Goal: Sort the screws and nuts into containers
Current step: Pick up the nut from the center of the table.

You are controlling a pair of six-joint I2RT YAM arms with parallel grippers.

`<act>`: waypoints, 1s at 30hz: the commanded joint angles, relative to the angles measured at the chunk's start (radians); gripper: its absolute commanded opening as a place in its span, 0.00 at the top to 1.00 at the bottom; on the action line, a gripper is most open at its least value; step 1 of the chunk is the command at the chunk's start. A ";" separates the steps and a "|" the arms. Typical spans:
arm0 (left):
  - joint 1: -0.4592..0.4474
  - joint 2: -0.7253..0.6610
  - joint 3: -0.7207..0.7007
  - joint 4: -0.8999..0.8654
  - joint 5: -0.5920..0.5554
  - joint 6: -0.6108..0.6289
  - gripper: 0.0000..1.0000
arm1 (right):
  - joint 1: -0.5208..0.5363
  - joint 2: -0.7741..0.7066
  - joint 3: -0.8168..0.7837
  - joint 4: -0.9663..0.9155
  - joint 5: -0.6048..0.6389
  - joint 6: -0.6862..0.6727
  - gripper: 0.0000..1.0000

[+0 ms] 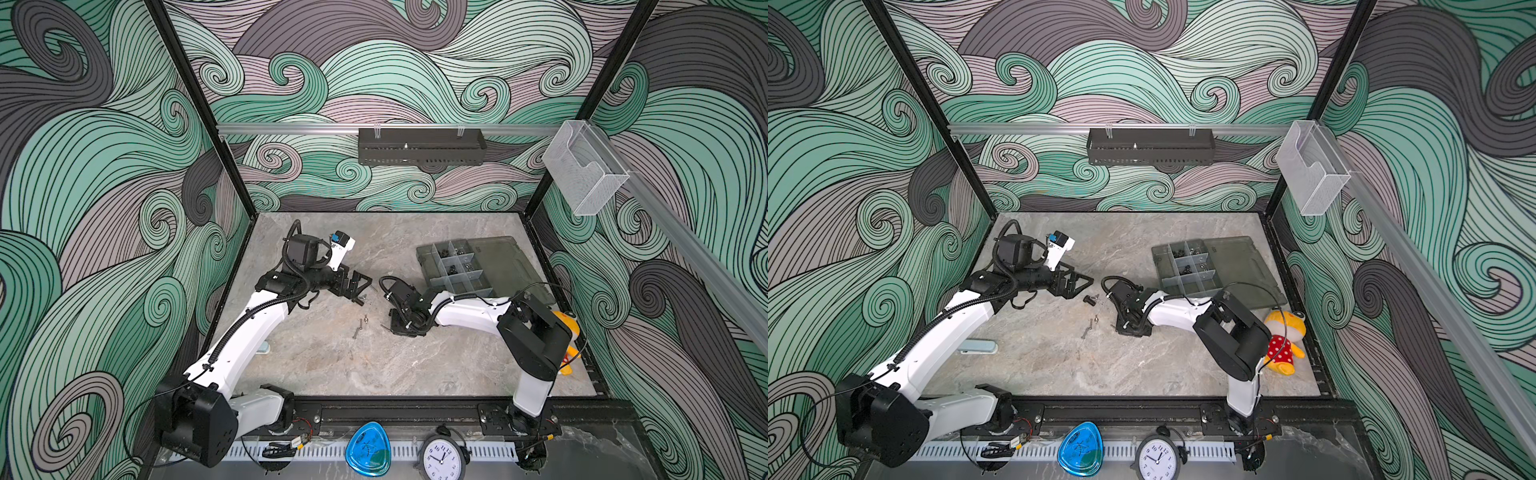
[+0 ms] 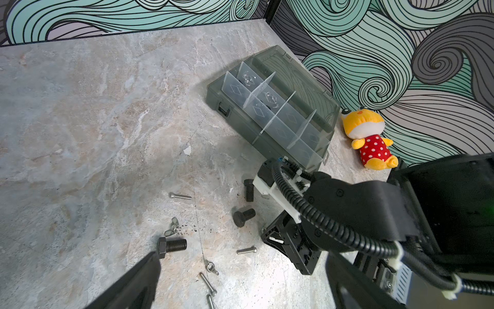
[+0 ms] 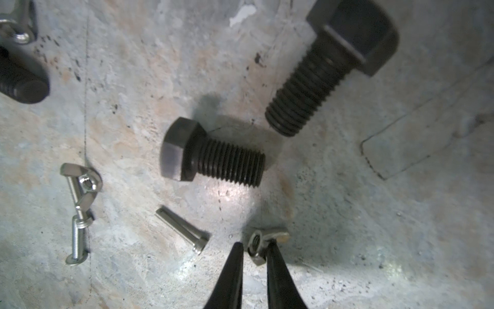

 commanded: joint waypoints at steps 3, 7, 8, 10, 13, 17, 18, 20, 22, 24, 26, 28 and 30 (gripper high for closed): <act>0.006 -0.018 0.007 0.005 0.025 -0.006 0.01 | -0.027 0.040 0.012 -0.031 0.028 -0.006 0.83; 0.006 -0.017 0.006 0.005 0.024 -0.006 0.01 | -0.043 0.045 0.018 -0.035 0.023 -0.033 0.89; 0.006 -0.016 0.006 0.004 0.026 -0.006 0.01 | -0.047 0.047 0.019 -0.037 0.019 -0.041 0.90; 0.007 -0.014 0.006 0.006 0.026 -0.006 0.01 | -0.050 0.045 0.021 -0.039 0.016 -0.059 0.91; 0.006 -0.013 0.006 0.007 0.026 -0.006 0.01 | -0.051 0.034 0.023 -0.049 0.026 -0.086 0.93; 0.006 -0.010 0.006 0.006 0.026 -0.006 0.01 | -0.051 -0.002 0.034 -0.079 0.067 -0.126 0.93; 0.007 -0.008 0.005 0.007 0.026 -0.006 0.01 | -0.052 -0.012 0.040 -0.085 0.076 -0.137 0.93; 0.006 -0.008 0.007 0.007 0.027 -0.006 0.01 | -0.053 -0.036 0.051 -0.108 0.101 -0.158 0.93; 0.007 -0.005 0.006 0.008 0.030 -0.008 0.01 | -0.060 -0.060 0.063 -0.126 0.118 -0.181 0.93; 0.006 -0.002 0.006 0.010 0.035 -0.009 0.01 | -0.072 -0.084 0.075 -0.137 0.125 -0.207 0.93; 0.006 0.000 0.006 0.013 0.038 -0.011 0.01 | -0.097 -0.101 0.089 -0.146 0.114 -0.230 0.93; 0.007 0.001 0.004 0.016 0.043 -0.013 0.01 | -0.131 -0.113 0.102 -0.155 0.102 -0.251 0.93; 0.006 0.002 -0.001 0.027 0.062 -0.019 0.01 | -0.173 -0.131 0.109 -0.157 0.090 -0.271 0.93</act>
